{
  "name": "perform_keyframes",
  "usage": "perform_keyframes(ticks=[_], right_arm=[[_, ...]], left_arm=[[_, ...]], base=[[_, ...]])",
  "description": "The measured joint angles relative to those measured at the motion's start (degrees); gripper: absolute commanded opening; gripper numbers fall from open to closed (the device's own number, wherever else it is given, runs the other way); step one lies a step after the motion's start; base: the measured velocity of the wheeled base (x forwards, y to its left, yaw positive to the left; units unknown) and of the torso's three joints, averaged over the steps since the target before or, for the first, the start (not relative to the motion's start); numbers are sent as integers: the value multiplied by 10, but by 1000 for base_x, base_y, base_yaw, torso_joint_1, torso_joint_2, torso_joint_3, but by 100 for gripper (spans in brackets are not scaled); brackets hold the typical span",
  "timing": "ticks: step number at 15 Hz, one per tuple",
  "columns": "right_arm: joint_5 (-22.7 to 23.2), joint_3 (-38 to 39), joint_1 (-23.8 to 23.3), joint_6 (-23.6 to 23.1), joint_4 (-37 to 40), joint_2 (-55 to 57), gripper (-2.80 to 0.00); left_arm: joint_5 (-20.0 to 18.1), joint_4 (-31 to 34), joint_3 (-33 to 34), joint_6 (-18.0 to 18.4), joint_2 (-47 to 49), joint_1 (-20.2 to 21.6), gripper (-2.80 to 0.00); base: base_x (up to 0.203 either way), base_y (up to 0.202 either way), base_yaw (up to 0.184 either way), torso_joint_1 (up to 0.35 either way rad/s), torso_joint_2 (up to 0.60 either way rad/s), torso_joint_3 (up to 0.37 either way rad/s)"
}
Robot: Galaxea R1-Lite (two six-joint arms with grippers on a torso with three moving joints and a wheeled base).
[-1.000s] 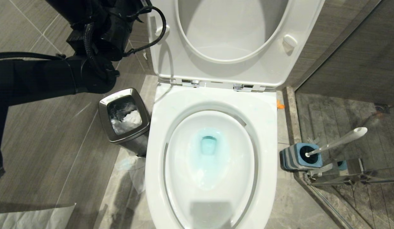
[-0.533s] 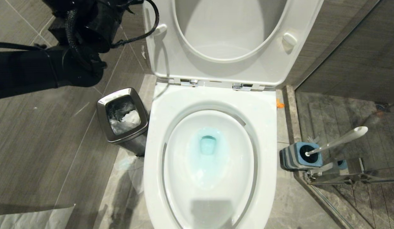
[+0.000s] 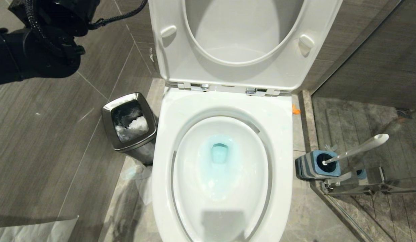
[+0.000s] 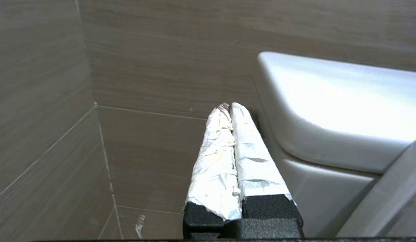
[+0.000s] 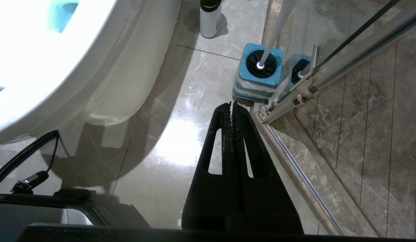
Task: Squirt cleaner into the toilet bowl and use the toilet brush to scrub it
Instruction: Flush the toilet
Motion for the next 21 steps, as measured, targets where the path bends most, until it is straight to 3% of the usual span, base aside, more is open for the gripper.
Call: perform_keyframes(ticks=[8,14,21], right_arm=[[0,0,0,0,0,0,-280],[0,0,0,0,0,0,-280],[0,0,0,0,0,0,-280]], left_arm=[[-4,49,-6,23,-19,1,-280],[-1,41,-6,33,-33,1,-280],[1,-13,-6,30,-37,-3,-280]], base=[[0,0,0,1,2,-57],[0,0,0,1,1,-15],[0,0,0,1,2,-76]])
